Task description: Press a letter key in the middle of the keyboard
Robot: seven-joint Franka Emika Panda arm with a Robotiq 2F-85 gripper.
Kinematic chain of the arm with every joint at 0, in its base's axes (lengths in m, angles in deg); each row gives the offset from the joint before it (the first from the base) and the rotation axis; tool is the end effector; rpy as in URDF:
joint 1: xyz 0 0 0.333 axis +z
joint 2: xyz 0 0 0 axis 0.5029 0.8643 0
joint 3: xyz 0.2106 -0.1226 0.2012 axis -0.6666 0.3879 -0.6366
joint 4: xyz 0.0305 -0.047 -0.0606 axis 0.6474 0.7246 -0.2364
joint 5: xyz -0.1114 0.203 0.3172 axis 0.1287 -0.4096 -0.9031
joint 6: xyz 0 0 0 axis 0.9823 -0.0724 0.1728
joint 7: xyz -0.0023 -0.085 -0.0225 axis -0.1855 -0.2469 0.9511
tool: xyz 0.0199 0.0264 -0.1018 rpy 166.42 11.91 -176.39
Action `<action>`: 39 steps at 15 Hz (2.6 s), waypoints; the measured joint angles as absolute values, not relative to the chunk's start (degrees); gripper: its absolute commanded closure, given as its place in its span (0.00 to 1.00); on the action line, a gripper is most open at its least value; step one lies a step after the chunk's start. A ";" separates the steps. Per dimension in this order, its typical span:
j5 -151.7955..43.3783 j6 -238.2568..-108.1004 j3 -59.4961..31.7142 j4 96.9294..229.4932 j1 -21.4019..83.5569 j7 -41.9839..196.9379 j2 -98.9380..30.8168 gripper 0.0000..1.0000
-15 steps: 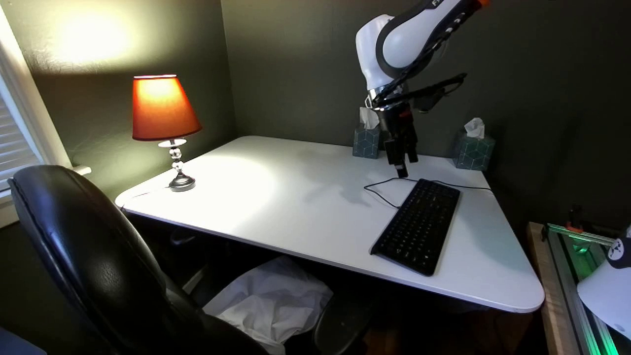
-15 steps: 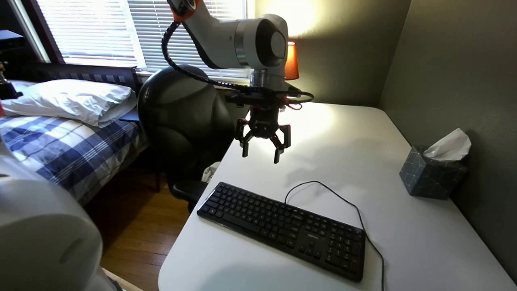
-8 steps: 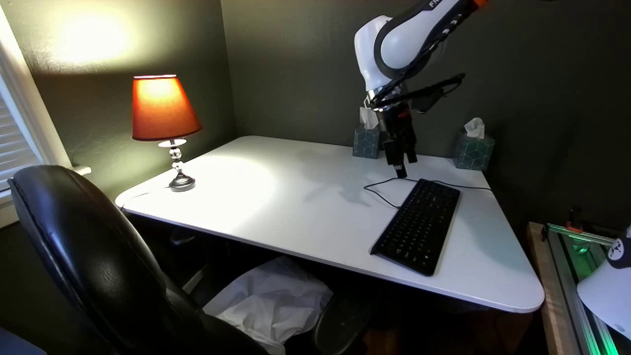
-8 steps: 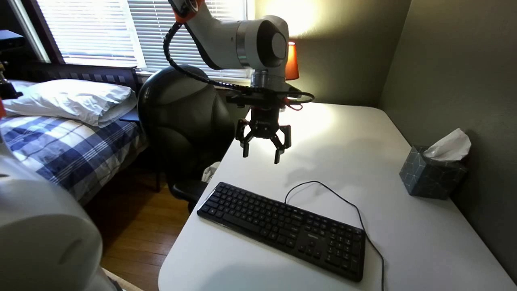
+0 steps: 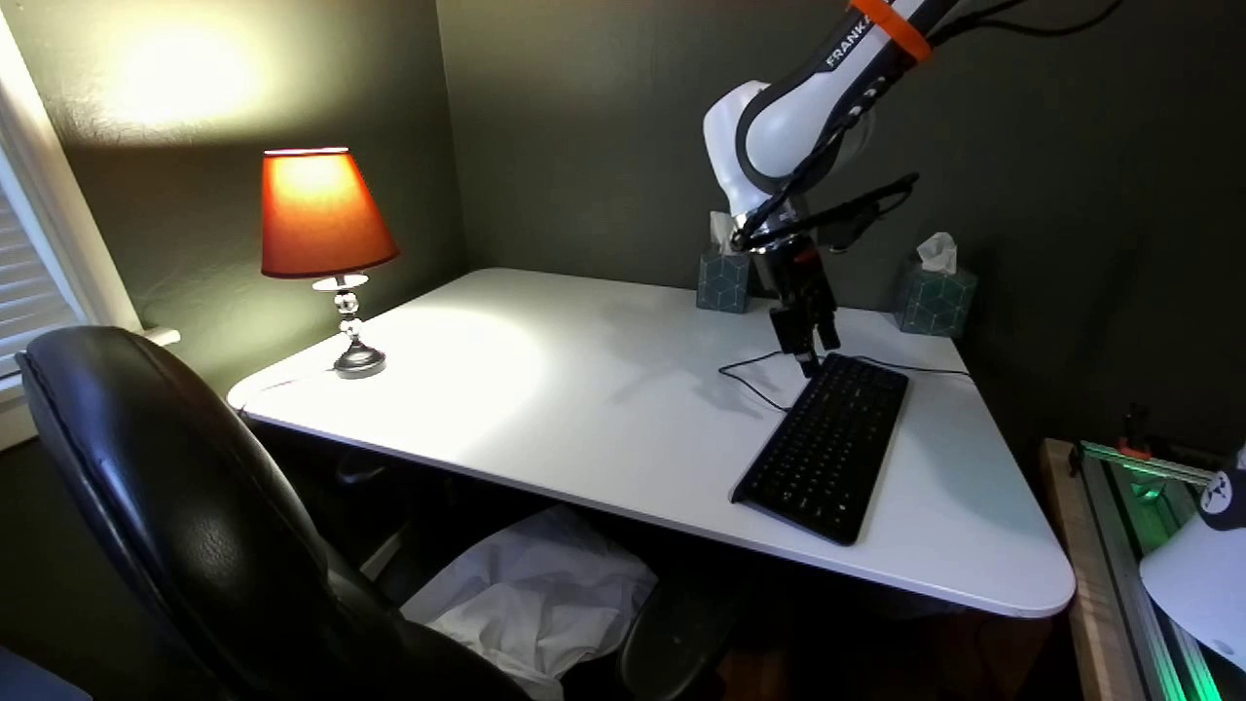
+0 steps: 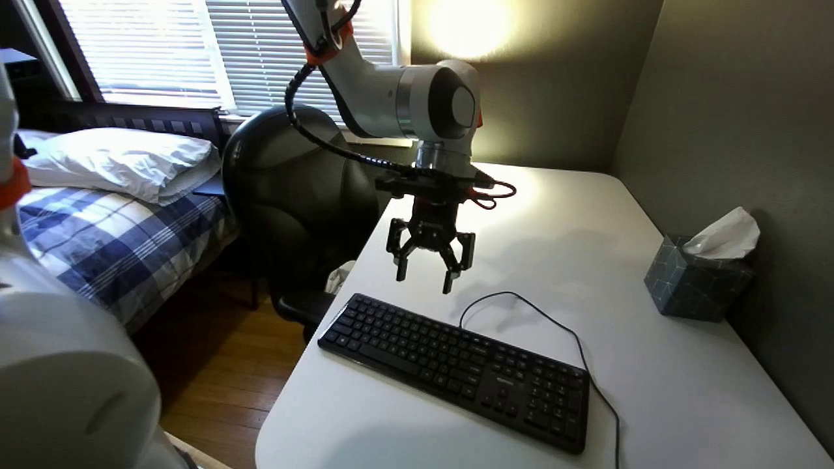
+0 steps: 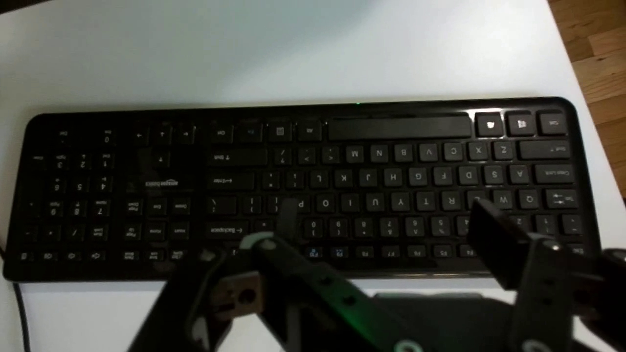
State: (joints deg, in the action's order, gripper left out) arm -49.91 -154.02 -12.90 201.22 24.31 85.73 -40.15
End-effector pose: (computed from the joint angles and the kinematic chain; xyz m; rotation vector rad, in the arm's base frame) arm 0.4682 -0.0978 0.2500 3.0035 -0.0712 -0.6927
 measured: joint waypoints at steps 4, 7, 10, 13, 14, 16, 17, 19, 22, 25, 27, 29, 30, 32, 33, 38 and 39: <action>-49.80 -154.06 -12.45 201.10 23.37 88.61 -37.69 0.74; -49.68 -154.25 -12.13 200.72 22.90 89.46 -35.72 0.96; -48.95 -155.28 -11.81 199.96 22.69 90.15 -33.84 1.00; -47.41 -157.80 -11.76 199.64 22.70 90.45 -32.37 1.00; -46.83 -158.67 -11.75 199.61 22.70 90.45 -31.97 1.00; -45.82 -159.82 -11.71 199.49 22.70 90.45 -31.18 1.00; -45.33 -160.14 -11.70 199.40 22.70 90.45 -30.79 1.00; -44.84 -160.39 -11.69 198.98 22.70 90.53 -29.98 0.99; -44.86 -160.39 -11.69 198.81 22.71 90.52 -29.77 1.00; -44.86 -160.39 -11.69 198.79 22.71 90.52 -29.76 1.00; -44.86 -160.36 -11.67 198.78 22.71 90.52 -29.60 1.00; -44.88 -160.35 -11.56 198.78 22.67 90.52 -29.22 1.00; -44.89 -160.35 -11.49 198.77 22.63 90.52 -28.99 1.00; -44.89 -160.35 -11.45 198.77 22.48 90.52 -28.52 1.00; -44.89 -160.35 -11.42 198.75 22.42 90.52 -28.27 1.00; -44.90 -160.35 -11.39 198.42 22.12 90.52 -27.05 1.00; -44.92 -160.35 -11.39 198.25 22.06 90.52 -26.77 1.00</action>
State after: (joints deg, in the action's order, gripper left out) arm -44.92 -160.35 -11.39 198.25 22.06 90.52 -26.77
